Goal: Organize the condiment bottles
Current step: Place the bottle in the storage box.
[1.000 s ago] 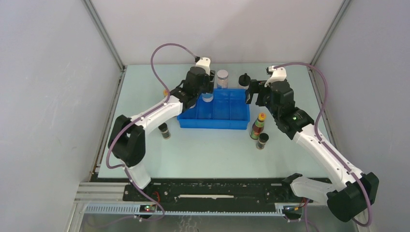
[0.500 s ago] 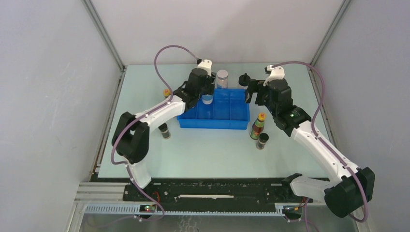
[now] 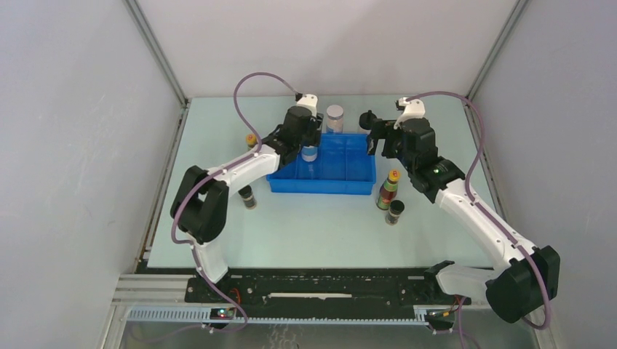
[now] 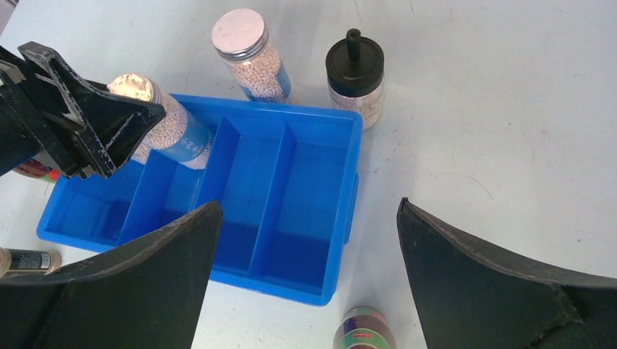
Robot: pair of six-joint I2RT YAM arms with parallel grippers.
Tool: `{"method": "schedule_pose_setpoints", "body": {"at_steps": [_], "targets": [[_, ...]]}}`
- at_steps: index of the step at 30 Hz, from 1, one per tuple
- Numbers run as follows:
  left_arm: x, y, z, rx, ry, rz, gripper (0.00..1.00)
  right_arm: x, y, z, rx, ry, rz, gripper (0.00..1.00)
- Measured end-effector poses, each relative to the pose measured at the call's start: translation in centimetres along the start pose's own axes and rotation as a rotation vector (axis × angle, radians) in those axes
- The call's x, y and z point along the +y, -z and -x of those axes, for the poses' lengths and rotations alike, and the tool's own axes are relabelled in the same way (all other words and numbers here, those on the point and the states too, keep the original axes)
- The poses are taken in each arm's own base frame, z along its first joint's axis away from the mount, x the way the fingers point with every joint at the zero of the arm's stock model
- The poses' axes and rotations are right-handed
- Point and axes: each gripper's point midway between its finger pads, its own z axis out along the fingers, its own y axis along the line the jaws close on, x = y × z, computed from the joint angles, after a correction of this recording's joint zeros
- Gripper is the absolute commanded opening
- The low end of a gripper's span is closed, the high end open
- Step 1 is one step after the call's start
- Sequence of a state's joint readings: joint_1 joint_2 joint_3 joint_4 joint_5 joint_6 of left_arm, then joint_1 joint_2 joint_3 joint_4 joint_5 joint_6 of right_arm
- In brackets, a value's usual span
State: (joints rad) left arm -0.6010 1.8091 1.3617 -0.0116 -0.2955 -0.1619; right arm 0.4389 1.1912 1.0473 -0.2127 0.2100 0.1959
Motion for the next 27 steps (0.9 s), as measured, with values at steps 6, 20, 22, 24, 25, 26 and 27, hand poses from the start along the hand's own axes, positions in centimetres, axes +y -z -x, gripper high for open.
{"method": "schedule_pose_setpoints", "body": {"at_steps": [6,20,22,24,25,26,27], "targets": [[0.2,-0.4,-0.9,0.018,0.002,0.006,0.0,0.0,-0.1,-0.1,0.005,0.001,0.002,1.0],[0.6,-0.9,-1.0,0.018,0.035,0.013,0.68,0.0,-0.3,-0.3,0.011,0.003,0.0,1.0],[0.6,-0.9,-1.0,0.019,0.04,0.014,0.75,0.0,-0.3,-0.3,0.011,0.003,0.0,1.0],[0.6,-1.1,-1.0,0.024,0.042,0.016,0.8,0.0,-0.3,-0.4,0.011,0.002,-0.001,1.0],[0.6,-1.2,-1.1,0.027,0.043,0.016,0.82,0.0,-0.3,-0.3,0.011,0.002,0.0,1.0],[0.6,-1.3,-1.3,0.032,0.041,0.015,0.84,0.0,-0.3,-0.3,0.011,0.002,0.0,1.0],[0.6,-1.3,-1.5,0.04,0.04,0.016,0.85,0.0,-0.3,-0.3,0.011,0.002,0.0,1.0]]}}
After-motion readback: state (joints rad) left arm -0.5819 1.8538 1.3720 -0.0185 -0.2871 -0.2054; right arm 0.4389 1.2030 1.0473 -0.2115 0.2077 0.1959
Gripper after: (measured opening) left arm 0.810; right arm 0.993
